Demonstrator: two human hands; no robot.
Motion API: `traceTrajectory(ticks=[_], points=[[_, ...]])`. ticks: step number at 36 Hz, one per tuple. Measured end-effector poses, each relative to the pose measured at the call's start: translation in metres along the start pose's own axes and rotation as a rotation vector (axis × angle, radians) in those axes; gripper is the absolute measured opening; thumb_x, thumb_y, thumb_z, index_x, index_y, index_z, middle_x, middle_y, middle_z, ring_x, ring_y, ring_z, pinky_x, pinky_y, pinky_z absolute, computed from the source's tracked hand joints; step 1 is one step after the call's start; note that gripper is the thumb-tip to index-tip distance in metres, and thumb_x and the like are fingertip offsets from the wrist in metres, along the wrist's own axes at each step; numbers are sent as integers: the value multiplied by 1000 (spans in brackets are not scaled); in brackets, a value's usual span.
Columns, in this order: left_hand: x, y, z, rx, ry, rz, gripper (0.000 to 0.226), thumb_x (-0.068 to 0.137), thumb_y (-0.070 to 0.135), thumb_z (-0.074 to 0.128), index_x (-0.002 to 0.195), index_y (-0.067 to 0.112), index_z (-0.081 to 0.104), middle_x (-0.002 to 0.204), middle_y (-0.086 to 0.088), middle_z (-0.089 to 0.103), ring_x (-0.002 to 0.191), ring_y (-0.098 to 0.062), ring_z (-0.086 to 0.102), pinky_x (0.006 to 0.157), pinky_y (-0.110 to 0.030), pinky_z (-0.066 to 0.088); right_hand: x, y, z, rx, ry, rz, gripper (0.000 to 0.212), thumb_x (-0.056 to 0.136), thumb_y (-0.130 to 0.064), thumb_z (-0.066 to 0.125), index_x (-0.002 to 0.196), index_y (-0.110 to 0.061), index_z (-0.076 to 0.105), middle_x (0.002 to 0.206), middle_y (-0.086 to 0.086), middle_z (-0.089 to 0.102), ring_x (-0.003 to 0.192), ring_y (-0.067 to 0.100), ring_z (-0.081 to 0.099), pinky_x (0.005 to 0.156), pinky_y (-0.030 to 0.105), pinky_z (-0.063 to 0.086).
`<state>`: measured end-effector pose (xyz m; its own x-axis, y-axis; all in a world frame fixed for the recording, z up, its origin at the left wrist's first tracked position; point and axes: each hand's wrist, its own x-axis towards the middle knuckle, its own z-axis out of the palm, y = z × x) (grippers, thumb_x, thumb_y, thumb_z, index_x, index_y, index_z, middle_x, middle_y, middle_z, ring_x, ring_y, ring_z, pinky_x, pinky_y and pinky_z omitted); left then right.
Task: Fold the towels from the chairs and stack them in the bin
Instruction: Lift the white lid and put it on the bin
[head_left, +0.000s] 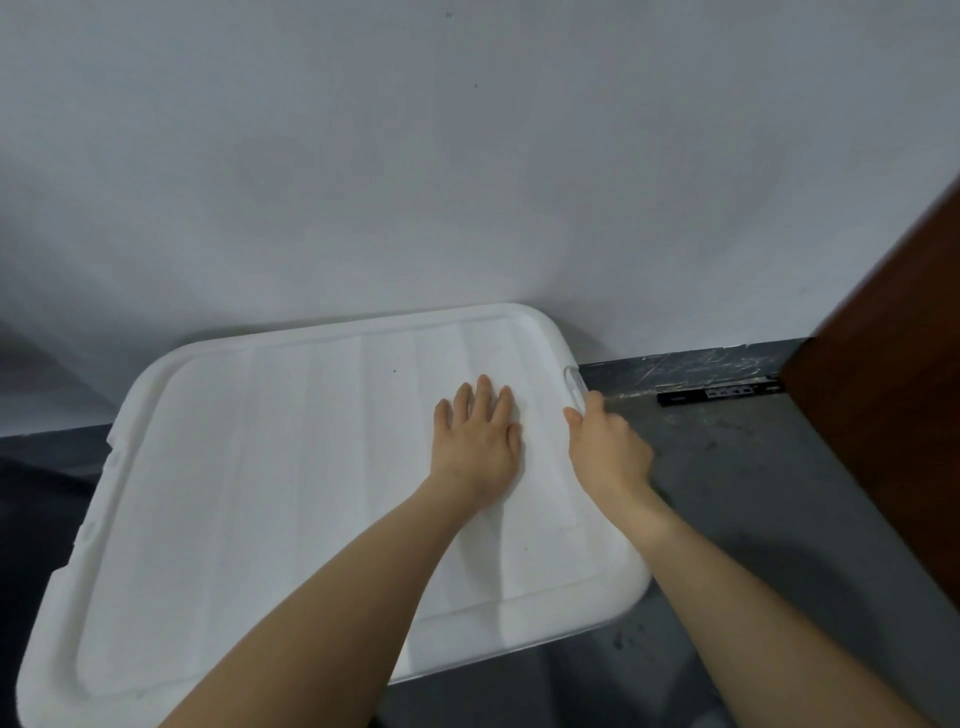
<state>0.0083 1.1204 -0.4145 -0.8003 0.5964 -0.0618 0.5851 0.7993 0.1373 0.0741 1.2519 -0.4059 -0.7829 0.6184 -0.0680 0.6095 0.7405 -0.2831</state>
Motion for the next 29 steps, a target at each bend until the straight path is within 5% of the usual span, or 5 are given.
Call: traceTrajectory(ticks=[4,7,12,18,29], points=[[-1,1,1,-39,11,-6,52,101,36,18,150,19,13,158,-6,4,144,-29,5,115,-45,8,-1,-3,-2,-19,5,19,38,103,-37,28,124,-8,40,115,15,60,102,34,60,66,35,38],[0,-2,-5,-57,23,10,50,101,35,21,148,19,18,157,-5,8,143,-28,9,114,-42,11,1,-10,1,-23,76,15,35,101,-32,39,125,-6,41,125,15,52,112,34,52,85,41,40],[-7,-18,-21,-171,109,-29,36,99,26,30,129,12,44,141,-1,38,130,-24,31,103,-33,25,-5,-37,7,30,232,-200,43,88,-17,61,126,-1,48,130,19,46,116,38,46,98,44,34],[-34,-84,-41,-226,134,-223,38,99,24,35,135,11,40,140,-6,39,127,-27,35,102,-32,25,-19,-99,17,66,43,-358,40,96,-20,46,135,-14,41,140,5,38,126,25,38,102,33,24],[-113,-228,-66,-156,225,-649,38,95,18,41,132,8,39,136,-8,41,125,-27,36,101,-33,25,-65,-259,64,156,-143,-732,42,96,-22,45,138,-19,43,149,-4,36,138,14,30,106,30,20]])
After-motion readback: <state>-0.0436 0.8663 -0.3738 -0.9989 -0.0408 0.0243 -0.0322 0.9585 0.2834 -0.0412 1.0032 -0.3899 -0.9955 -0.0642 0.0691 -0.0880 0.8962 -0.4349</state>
